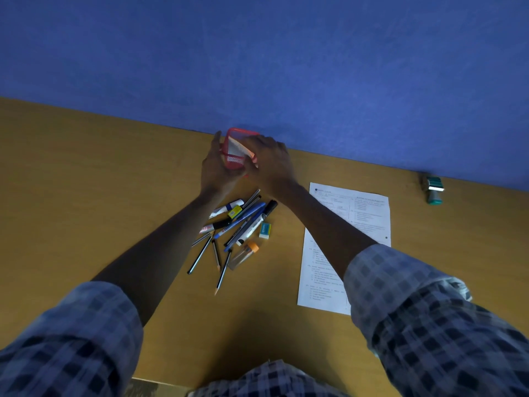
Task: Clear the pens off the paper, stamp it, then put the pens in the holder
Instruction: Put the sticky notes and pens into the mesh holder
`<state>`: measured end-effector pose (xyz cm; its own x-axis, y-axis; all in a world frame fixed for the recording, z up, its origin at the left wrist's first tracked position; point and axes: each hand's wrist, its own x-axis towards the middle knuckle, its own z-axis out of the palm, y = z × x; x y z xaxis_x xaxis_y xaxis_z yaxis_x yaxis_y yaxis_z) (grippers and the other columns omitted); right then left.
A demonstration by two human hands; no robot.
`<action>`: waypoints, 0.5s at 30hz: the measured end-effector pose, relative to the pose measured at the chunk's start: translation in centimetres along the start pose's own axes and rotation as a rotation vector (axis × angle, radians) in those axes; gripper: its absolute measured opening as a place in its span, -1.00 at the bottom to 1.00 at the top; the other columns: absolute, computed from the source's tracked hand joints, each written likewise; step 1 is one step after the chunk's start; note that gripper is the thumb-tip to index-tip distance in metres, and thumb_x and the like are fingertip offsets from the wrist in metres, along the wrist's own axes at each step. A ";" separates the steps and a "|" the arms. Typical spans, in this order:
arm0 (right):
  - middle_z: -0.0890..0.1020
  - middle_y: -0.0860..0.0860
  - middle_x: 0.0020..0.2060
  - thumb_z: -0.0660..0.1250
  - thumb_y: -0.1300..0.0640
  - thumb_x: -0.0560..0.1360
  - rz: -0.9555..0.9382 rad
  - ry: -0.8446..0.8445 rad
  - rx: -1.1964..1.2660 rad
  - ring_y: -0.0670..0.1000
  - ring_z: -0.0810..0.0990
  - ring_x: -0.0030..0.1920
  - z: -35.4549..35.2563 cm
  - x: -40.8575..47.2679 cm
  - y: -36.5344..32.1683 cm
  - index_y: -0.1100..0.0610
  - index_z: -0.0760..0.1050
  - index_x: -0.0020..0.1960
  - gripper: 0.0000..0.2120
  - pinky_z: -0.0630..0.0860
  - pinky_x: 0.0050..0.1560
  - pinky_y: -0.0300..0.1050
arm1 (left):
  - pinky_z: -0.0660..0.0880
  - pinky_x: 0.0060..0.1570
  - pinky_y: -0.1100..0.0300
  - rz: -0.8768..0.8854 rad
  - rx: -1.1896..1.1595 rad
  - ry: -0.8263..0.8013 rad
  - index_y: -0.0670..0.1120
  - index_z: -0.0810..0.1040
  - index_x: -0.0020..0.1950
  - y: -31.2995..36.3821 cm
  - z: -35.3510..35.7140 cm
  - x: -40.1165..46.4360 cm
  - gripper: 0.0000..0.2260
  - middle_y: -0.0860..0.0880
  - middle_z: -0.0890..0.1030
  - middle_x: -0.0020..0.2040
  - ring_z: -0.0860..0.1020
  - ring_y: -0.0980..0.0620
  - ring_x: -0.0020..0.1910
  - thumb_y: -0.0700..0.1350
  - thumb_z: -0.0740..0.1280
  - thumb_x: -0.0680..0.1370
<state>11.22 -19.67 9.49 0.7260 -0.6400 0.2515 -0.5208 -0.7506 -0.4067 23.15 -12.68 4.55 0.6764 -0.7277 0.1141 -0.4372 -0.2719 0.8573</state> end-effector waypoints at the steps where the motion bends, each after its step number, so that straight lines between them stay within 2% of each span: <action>1: 0.58 0.03 0.26 0.30 0.13 0.51 -0.002 0.022 0.034 0.10 0.51 0.27 0.1 -0.8 -0.1 0.05 0.46 0.34 -0.60 0.38 0.28 0.01 | 0.44 -0.04 0.54 -0.021 0.011 -0.007 -0.10 0.20 0.53 -0.4 -0.1 -0.2 -0.11 -0.04 0.59 0.23 0.54 0.14 0.12 0.14 0.52 0.32; 3: 0.59 0.06 0.24 0.33 0.15 0.50 -0.001 0.035 0.071 0.13 0.53 0.25 0.4 -2.3 -0.2 0.10 0.51 0.28 -0.65 0.41 0.25 0.04 | 0.52 0.11 0.21 -0.077 0.032 -0.022 -0.10 0.14 0.55 -1.2 -0.6 -0.7 -0.02 -0.08 0.56 0.27 0.53 0.02 0.24 0.15 0.56 0.29; 4: 0.60 0.07 0.23 0.33 0.16 0.50 -0.002 0.018 0.065 0.13 0.55 0.23 0.5 -3.0 -0.2 0.11 0.53 0.26 -0.67 0.42 0.23 0.03 | 0.50 0.15 0.12 -0.105 0.041 -0.027 -0.09 0.14 0.56 -1.6 -0.9 -1.0 0.00 -0.09 0.55 0.29 0.52 -0.01 0.28 0.16 0.58 0.27; 8: 0.67 0.06 0.07 0.34 0.19 0.49 -0.024 -0.089 0.108 0.09 0.60 0.12 1.4 -6.3 -0.2 0.12 0.59 0.13 -0.77 0.45 0.16 0.00 | 0.49 0.13 0.09 -0.176 0.061 -0.036 -0.04 0.24 0.52 -2.8 -2.0 -3.1 -0.03 -0.08 0.53 0.31 0.50 -0.03 0.28 0.23 0.58 0.24; 11: 0.68 0.00 0.02 0.35 0.17 0.48 0.000 -0.225 0.145 0.03 0.61 0.07 1.6 -8.7 -0.2 0.09 0.61 0.11 -0.78 0.46 0.19 -0.03 | 0.51 0.08 0.08 -0.201 0.097 0.000 -0.08 0.40 0.41 -3.8 -2.6 -4.9 -0.27 -0.09 0.57 0.26 0.55 -0.06 0.21 0.19 0.53 0.34; 15: 0.68 -0.05 -0.01 0.38 0.10 0.46 0.048 -0.385 0.213 -0.03 0.62 0.02 1.6 -11.6 -0.1 0.05 0.62 0.06 -0.82 0.52 0.13 -0.05 | 0.49 0.12 -0.01 -0.149 0.232 -0.025 -0.14 0.51 0.32 -5.0 -3.7 -7.3 -0.51 -0.14 0.58 0.26 0.55 -0.15 0.20 0.11 0.42 0.49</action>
<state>3.58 -11.97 5.21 0.8384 -0.5356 -0.1013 -0.4836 -0.6450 -0.5917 22.55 -3.72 1.29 0.7299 -0.6833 -0.0194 -0.4601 -0.5121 0.7253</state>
